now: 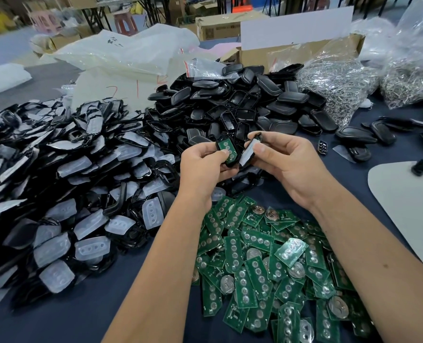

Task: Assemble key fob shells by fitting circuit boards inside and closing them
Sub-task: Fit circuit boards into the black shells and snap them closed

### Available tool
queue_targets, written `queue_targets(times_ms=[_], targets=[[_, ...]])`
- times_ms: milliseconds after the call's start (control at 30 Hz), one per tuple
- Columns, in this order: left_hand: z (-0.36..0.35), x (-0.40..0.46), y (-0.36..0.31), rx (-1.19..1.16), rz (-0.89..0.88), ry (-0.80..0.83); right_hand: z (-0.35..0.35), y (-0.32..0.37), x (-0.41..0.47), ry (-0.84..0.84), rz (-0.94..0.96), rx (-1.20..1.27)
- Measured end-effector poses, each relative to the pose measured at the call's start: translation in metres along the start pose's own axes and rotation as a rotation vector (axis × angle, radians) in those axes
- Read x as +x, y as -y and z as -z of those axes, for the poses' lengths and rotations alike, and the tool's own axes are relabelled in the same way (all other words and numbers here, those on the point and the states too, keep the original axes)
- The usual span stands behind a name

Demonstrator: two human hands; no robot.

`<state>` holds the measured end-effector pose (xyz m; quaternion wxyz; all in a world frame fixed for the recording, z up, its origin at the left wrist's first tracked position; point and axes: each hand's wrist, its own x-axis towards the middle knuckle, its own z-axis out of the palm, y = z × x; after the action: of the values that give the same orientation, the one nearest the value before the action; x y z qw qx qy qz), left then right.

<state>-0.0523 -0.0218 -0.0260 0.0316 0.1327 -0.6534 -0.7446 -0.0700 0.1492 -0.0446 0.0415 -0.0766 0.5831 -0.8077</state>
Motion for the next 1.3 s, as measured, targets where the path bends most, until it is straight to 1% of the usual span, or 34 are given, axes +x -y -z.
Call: queue_targets(times_ms=[267,433,600,700,867,1167,1300], targets=[[0.002,0.004,0.003,0.011,-0.026,0.013,-0.001,0.002,0.000,0.001,0.011,0.019],[0.002,0.003,0.004,0.013,-0.044,0.023,-0.002,0.003,-0.001,-0.029,0.006,0.007],[0.001,0.001,0.003,0.011,-0.091,-0.004,-0.004,0.005,-0.002,-0.068,0.029,-0.003],[0.001,0.000,0.004,0.078,-0.173,0.011,-0.005,0.005,-0.002,-0.094,0.039,-0.018],[-0.004,-0.002,0.007,0.249,-0.400,0.030,-0.005,0.005,-0.003,-0.132,0.040,-0.012],[-0.010,-0.004,0.013,0.408,-0.483,0.067,-0.005,0.003,-0.004,-0.166,0.033,-0.047],[-0.010,-0.005,0.013,0.514,-0.579,0.092,-0.003,0.004,-0.004,-0.186,0.038,-0.075]])
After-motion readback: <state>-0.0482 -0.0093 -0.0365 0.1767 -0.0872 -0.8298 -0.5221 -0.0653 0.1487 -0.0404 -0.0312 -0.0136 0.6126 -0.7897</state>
